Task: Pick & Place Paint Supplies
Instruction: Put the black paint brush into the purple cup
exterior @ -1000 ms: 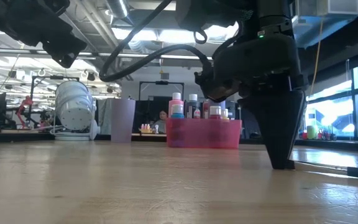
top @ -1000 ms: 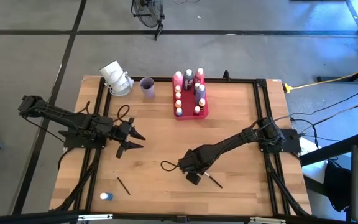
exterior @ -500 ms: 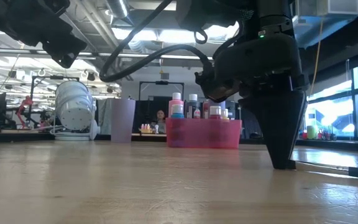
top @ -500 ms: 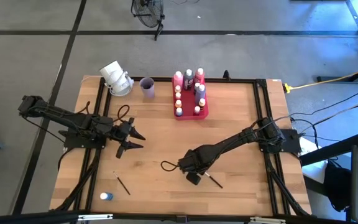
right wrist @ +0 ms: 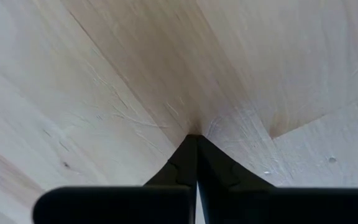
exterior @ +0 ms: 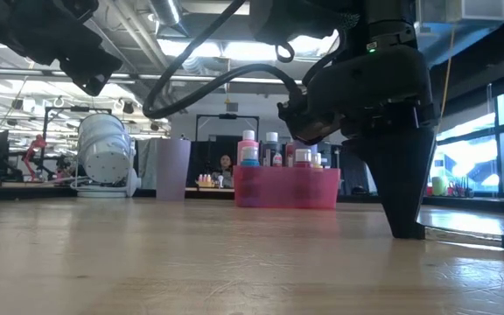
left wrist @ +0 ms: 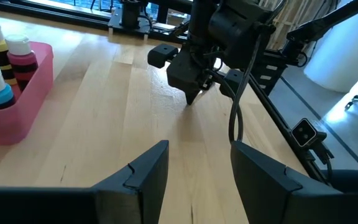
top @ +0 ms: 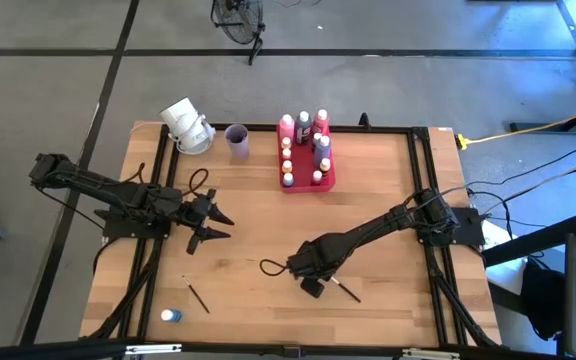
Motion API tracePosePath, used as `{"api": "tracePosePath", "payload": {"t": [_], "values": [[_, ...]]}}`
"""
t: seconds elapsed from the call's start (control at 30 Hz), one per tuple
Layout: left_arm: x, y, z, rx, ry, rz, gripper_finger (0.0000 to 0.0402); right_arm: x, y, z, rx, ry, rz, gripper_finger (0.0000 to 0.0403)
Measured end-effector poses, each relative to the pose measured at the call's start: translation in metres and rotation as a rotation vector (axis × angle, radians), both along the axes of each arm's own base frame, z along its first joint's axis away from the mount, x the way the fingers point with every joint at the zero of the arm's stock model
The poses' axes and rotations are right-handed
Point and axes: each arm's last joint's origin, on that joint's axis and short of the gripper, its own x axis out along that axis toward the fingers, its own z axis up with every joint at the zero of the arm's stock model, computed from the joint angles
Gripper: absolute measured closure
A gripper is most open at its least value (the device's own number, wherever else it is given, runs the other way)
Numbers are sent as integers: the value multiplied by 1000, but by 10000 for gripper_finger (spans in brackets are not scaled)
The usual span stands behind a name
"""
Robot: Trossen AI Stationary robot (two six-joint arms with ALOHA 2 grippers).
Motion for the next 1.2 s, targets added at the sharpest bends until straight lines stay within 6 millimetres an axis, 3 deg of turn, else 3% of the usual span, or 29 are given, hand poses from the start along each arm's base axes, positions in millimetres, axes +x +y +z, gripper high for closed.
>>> {"api": "tracePosePath", "payload": {"t": [0.33, 0.6, 0.73, 0.97, 1.2], "values": [[0, 0, 0, 0, -1, 0, 233, 2, 1, 12, -60, 19, 14, 402], [0, 0, 1, 59, -30, -19, 233, 20, 9, 71, -162, -113, 63, 402], [2, 0, 6, 115, -93, -36, 233, 29, 19, 104, -228, -264, 108, 402], [4, -1, 18, 174, -229, -46, 233, 48, 49, 156, -470, -728, 275, 403], [4, -8, 26, 105, -313, -162, 233, 63, 66, 182, -724, -989, 454, 403]]}}
